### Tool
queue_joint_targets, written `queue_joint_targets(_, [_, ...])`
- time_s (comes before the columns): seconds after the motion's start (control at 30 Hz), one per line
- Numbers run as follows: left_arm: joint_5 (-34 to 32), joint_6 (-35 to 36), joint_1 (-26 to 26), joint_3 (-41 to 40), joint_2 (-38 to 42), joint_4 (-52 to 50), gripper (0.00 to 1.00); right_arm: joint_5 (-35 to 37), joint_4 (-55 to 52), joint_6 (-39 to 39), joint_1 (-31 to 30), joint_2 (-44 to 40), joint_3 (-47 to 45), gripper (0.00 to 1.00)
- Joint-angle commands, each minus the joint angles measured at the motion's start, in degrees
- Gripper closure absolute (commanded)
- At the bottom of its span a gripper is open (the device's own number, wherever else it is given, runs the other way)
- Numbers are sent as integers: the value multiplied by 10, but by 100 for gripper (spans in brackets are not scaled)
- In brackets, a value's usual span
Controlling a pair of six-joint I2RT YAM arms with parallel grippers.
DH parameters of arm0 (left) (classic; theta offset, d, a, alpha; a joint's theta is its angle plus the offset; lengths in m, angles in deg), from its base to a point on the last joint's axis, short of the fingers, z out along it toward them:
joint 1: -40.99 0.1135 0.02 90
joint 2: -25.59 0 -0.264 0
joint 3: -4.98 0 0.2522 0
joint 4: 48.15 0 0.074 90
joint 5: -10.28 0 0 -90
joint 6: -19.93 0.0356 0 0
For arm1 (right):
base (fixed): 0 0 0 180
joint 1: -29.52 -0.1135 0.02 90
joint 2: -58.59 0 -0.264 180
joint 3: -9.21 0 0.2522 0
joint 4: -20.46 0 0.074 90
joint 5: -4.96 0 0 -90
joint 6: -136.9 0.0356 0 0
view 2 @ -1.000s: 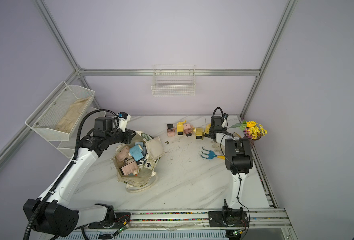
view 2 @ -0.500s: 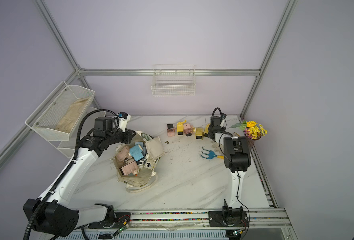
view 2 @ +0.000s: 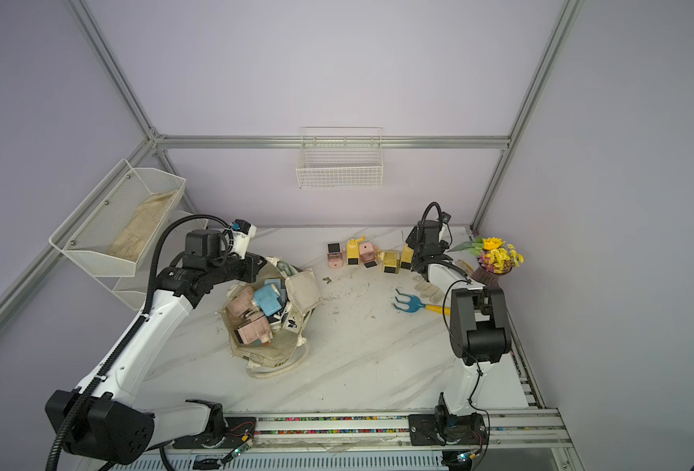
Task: Take out the pencil sharpeners from the tote bags
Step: Place the pencil sharpener at the center of the board.
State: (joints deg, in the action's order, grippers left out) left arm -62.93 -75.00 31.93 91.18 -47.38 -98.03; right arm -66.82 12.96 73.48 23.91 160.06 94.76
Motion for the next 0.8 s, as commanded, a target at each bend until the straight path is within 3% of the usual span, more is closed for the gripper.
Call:
queue_joint_targets(0.0, [2,-5,11,15,11,29,95,-17,-4,-2,-66,-87,-32,21])
queue_joint_targets(0.1, [14,-7,10,12,16,32,95,-21,5,-22,-155,-168,-61,21])
queue_joint_targets(0.27, [20,-10,10,11,7,34,95,-137,29,-82,-291,-272,-101,28])
queue_joint_targets(0.4, [23,-10,7,10,9,35,95,-188,44,-173,-413,-319,-126,31])
queue_joint_targets(0.63, [3,8,-19,17,9,25,96,-264,57,-351,-551,-261,-120,33])
queue_joint_targets(0.77, [-12,0,-32,31,12,22,96,-304,24,-468,-579,-187,-78,30])
